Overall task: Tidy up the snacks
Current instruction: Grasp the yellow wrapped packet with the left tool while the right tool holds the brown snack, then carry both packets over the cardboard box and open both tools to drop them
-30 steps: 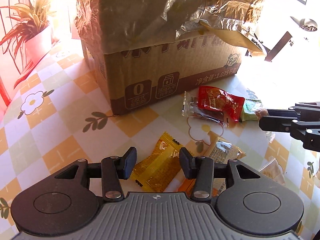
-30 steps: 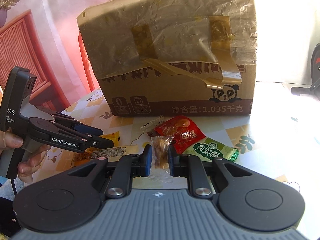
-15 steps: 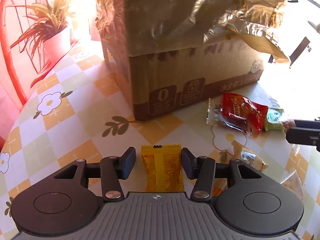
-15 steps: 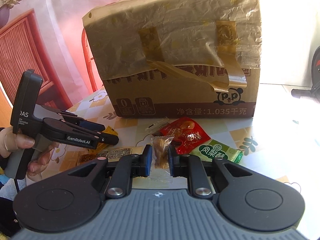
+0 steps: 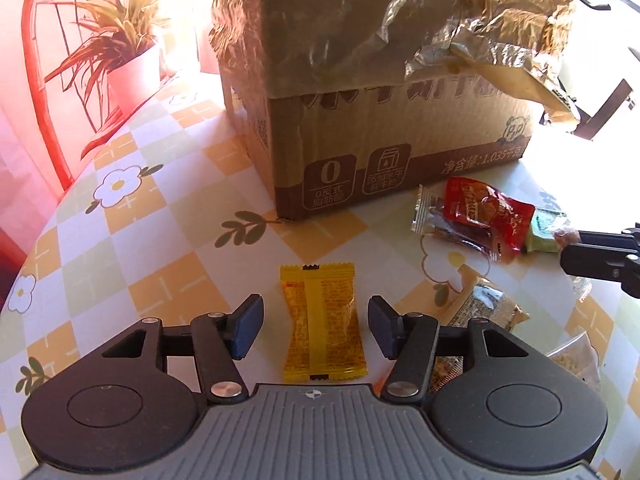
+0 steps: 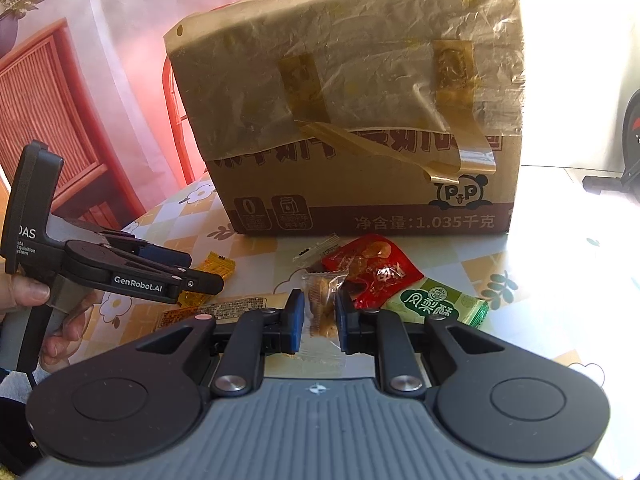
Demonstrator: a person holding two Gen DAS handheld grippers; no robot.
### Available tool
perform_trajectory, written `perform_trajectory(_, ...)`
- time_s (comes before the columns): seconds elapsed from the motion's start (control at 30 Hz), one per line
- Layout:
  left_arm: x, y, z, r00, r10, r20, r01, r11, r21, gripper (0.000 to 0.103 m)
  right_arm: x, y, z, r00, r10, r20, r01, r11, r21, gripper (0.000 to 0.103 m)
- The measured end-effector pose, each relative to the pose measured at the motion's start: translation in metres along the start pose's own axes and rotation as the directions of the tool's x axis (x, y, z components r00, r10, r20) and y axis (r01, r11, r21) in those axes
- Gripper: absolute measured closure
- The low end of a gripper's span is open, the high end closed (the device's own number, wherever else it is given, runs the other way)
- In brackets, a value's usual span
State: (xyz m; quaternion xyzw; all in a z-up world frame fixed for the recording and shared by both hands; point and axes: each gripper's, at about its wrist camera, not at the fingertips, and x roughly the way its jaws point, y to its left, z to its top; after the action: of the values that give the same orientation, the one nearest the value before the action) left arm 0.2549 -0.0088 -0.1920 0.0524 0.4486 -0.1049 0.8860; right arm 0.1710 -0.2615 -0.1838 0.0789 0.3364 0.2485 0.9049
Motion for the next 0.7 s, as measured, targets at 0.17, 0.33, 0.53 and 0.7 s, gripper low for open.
perform_trajectory(0.17,-0.009,-0.002,-0.006,0.999,0.032,-0.004,-0.032,0.999,-0.015,0.052,-0.001,-0.001,0.0,0.999,-0.028,-0.03,0.028,0.999,0.018,0.085)
perform_trajectory(0.33,-0.016,-0.003,-0.005,1.0,0.019,-0.024,-0.02,1.0,-0.023,0.068,-0.005,0.002,0.001,0.999,-0.027,-0.022,0.028,0.999,0.018,0.085)
perform_trajectory(0.53,-0.028,-0.004,-0.008,1.0,0.022,-0.003,-0.023,0.999,-0.031,0.069,-0.015,0.008,0.001,1.0,-0.031,0.002,0.031,0.999,0.024,0.085)
perform_trajectory(0.7,-0.04,-0.004,-0.01,1.0,0.021,0.022,-0.02,0.999,-0.043,0.069,-0.025,0.012,0.001,0.998,-0.044,0.037,0.043,0.998,0.035,0.085)
